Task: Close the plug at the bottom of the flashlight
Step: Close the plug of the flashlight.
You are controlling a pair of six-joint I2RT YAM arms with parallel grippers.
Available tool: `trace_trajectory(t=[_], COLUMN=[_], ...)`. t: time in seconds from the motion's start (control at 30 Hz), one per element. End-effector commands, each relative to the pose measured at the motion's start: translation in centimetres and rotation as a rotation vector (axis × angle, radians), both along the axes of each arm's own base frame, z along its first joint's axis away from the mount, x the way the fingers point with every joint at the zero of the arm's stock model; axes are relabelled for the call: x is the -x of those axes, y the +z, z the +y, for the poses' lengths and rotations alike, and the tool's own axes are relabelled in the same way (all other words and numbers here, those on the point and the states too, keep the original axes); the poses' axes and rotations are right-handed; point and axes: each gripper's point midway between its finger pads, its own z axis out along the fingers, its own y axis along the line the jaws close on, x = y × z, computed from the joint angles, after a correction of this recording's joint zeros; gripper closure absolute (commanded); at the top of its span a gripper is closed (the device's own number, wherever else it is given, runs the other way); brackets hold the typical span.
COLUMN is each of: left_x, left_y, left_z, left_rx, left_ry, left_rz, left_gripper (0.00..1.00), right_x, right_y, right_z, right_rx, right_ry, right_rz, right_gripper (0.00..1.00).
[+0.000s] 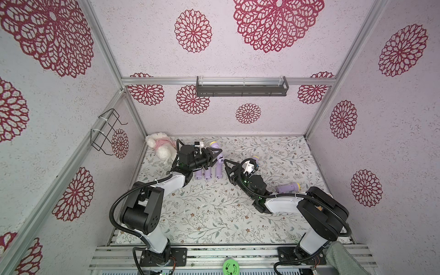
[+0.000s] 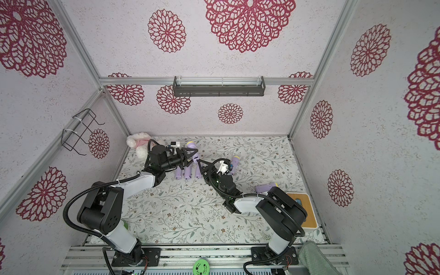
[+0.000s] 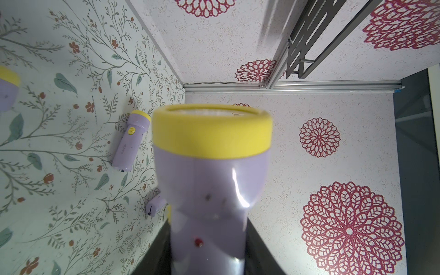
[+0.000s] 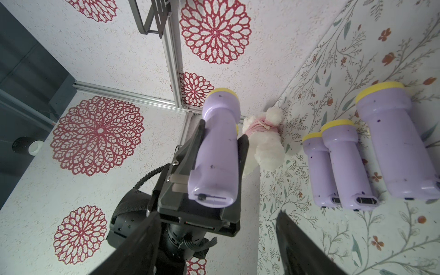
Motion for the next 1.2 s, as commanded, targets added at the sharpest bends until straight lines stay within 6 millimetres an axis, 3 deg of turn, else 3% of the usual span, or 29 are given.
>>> trace_trajectory(t=[0.0,0.4,1.17], left_x=[-0.29,-0.25,-0.23], left_y=[-0.03,0.38,0.35], left_z=[0.24,0.28,0.25], left_rx=[0.017,0.015,0.014], left_ry=[0.005,0.006,0.004], left_rz=[-0.017,-0.028,-0.026], left_gripper=[1.0,1.0,1.0], right_x=[-0.09,-0.58,-0.95], right_y=[2.91,2.99,2.78], right_z=[0.31,0.95,1.09], right_rx=[-0.082,-0.104,-0.123], right_ry=[0.002,0.006,-0.007], right_rz=[-0.056,-0.066,-0.073], right_gripper=[0.24,0.38,0.48])
